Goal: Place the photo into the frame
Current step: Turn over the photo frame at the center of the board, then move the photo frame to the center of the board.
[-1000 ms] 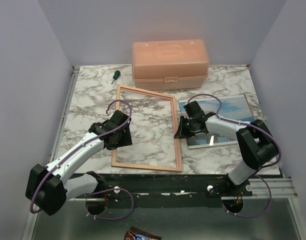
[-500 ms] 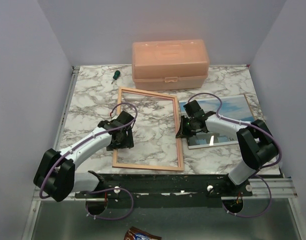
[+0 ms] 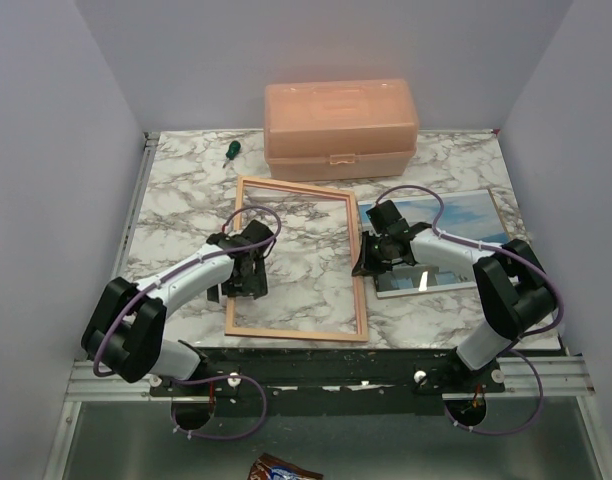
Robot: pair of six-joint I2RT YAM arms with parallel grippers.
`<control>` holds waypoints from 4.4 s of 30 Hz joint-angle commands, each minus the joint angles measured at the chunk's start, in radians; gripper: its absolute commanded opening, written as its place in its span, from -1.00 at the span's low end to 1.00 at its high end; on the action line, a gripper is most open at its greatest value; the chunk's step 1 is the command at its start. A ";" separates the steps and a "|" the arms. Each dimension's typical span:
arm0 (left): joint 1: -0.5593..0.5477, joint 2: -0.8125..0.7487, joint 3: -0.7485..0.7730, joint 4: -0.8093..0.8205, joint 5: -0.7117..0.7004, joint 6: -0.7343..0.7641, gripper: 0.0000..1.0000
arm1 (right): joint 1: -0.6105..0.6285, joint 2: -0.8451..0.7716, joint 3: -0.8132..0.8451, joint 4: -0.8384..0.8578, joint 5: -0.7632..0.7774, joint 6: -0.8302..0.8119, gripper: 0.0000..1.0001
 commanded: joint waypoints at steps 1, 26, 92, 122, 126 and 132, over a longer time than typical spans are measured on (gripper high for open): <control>0.001 -0.031 0.056 -0.050 -0.057 0.002 0.82 | -0.004 0.036 -0.009 -0.042 0.040 -0.003 -0.99; -0.001 -0.563 0.204 0.031 0.242 0.066 0.83 | 0.044 0.082 0.121 -0.077 0.012 0.048 -0.99; -0.037 -0.419 0.018 0.295 0.471 0.002 0.83 | 0.099 0.019 0.115 -0.060 0.025 0.084 0.21; -0.139 -0.255 0.035 0.596 0.632 -0.104 0.83 | -0.006 -0.064 0.075 -0.021 -0.088 0.054 0.71; -0.182 -0.175 0.079 0.654 0.655 -0.127 0.81 | -0.126 -0.109 0.051 -0.048 -0.122 0.026 0.71; -0.240 -0.019 0.158 0.707 0.662 -0.174 0.74 | -0.305 -0.121 0.022 -0.121 -0.068 -0.018 0.71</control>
